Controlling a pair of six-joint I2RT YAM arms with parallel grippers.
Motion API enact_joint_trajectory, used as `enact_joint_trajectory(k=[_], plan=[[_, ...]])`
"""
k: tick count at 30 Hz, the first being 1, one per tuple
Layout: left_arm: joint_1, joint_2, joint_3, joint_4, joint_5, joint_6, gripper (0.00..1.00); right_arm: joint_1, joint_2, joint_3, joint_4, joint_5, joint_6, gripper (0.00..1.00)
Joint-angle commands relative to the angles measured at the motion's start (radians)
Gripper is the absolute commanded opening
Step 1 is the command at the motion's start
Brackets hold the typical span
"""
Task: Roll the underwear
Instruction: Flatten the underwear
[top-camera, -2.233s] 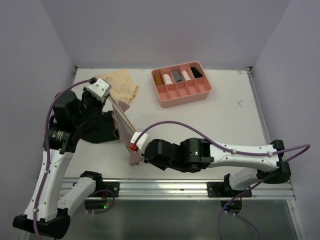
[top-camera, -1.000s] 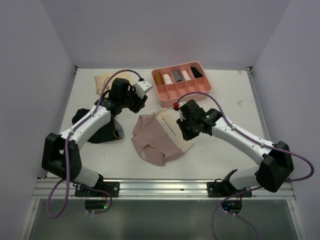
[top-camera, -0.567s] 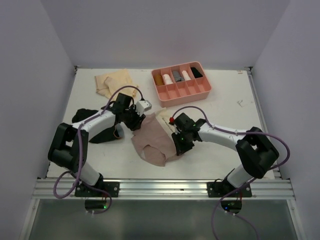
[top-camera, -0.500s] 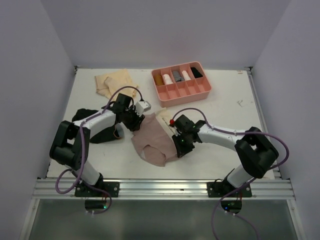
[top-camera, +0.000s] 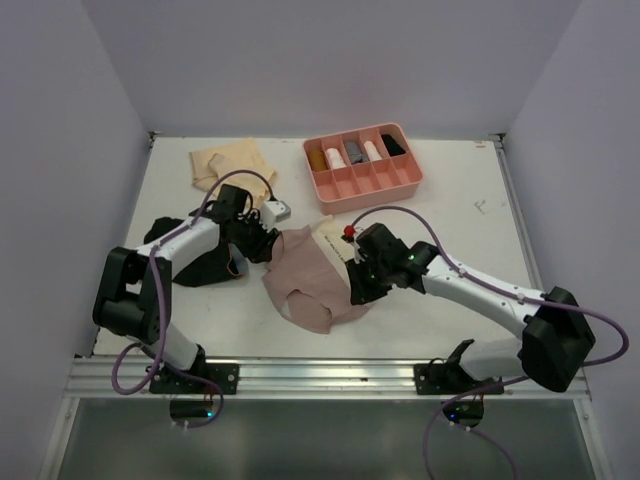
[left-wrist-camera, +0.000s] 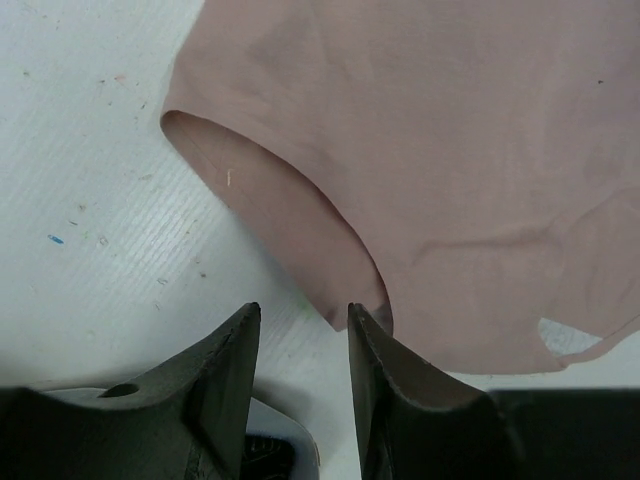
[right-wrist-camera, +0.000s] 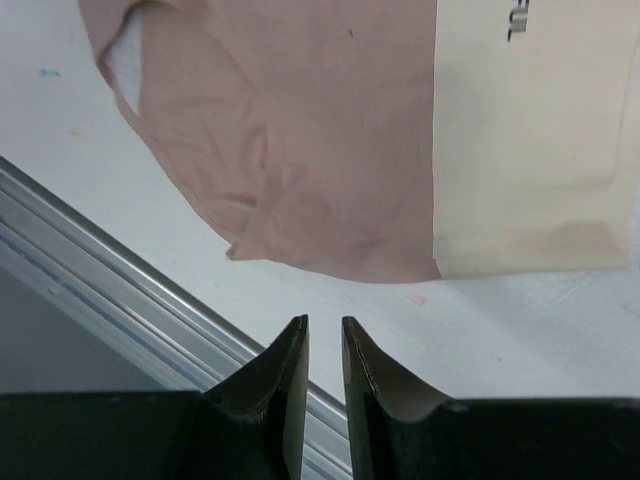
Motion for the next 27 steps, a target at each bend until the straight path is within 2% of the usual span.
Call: enact_joint_trajectory(k=[1,9,13,22,24,27], plan=[[0.005,-0.044,0.01,-0.066,0.014,0.044,0.44,0.002,0.037,0.087,-0.006,0.047,0.009,0.24],[0.014,-0.003,0.007,-0.075,0.006,0.03,0.45,0.001,0.226,0.097,0.076,0.11,-0.024,0.21],[0.059,0.057,0.044,-0.094,0.138,0.036,0.46,-0.004,0.261,0.083,0.115,0.136,-0.021,0.19],[0.087,0.175,0.124,-0.204,0.31,0.085,0.46,-0.043,0.309,0.054,0.124,0.158,-0.038,0.17],[0.087,0.196,0.137,-0.223,0.341,0.095,0.45,-0.05,0.31,0.051,0.13,0.155,-0.041,0.17],[0.087,0.23,0.156,-0.25,0.342,0.096,0.38,-0.062,0.31,0.046,0.128,0.153,-0.044,0.16]])
